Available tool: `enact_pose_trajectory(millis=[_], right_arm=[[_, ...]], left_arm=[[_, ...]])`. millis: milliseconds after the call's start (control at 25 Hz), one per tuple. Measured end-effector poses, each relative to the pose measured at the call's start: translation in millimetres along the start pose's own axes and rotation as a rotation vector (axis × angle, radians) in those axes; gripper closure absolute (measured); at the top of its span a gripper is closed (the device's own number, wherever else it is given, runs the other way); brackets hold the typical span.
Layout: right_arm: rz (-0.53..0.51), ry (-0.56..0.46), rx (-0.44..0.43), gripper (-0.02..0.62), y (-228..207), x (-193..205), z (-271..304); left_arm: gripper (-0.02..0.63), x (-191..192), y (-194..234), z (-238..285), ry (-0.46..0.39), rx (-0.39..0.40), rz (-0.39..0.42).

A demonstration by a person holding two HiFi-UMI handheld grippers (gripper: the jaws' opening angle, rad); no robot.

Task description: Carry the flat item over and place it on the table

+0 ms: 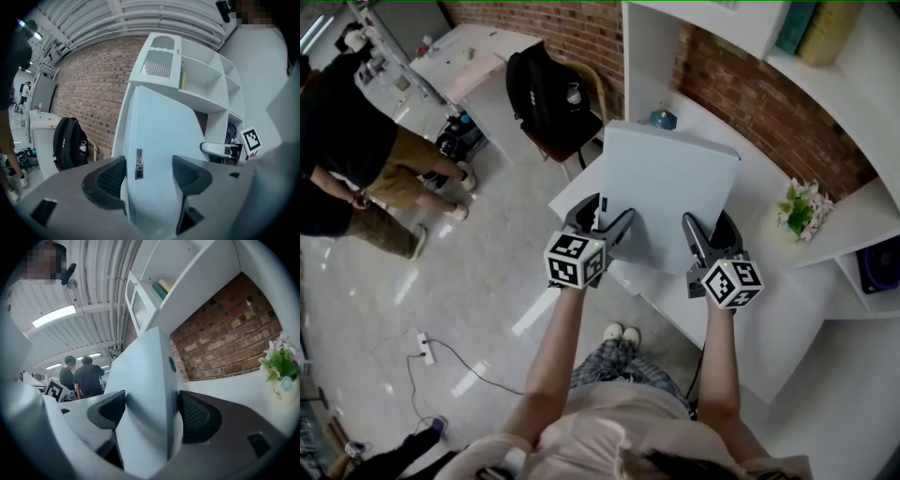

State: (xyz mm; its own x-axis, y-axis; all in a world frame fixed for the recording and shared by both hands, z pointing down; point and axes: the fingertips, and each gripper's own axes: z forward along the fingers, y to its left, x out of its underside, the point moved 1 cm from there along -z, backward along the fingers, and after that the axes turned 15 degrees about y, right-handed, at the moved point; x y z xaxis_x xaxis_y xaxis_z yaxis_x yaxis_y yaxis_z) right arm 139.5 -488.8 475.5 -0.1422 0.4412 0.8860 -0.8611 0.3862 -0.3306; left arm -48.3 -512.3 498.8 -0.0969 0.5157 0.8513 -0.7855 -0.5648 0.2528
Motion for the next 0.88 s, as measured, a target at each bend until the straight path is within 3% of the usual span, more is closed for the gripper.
enact_pose_trajectory(millis=[400,880], right_arm=[[0.092,0.176,0.019,0.235,-37.8,43.6,59.8],[0.215,0.317,0.062,0.229,-81.6,88.9,108.3]], left_arm=[[0.293,42.0,41.3,56.4,0.164,0.005,-0.107],[0.293,63.5,73.7,111.1,0.253,0.017,-0.2]])
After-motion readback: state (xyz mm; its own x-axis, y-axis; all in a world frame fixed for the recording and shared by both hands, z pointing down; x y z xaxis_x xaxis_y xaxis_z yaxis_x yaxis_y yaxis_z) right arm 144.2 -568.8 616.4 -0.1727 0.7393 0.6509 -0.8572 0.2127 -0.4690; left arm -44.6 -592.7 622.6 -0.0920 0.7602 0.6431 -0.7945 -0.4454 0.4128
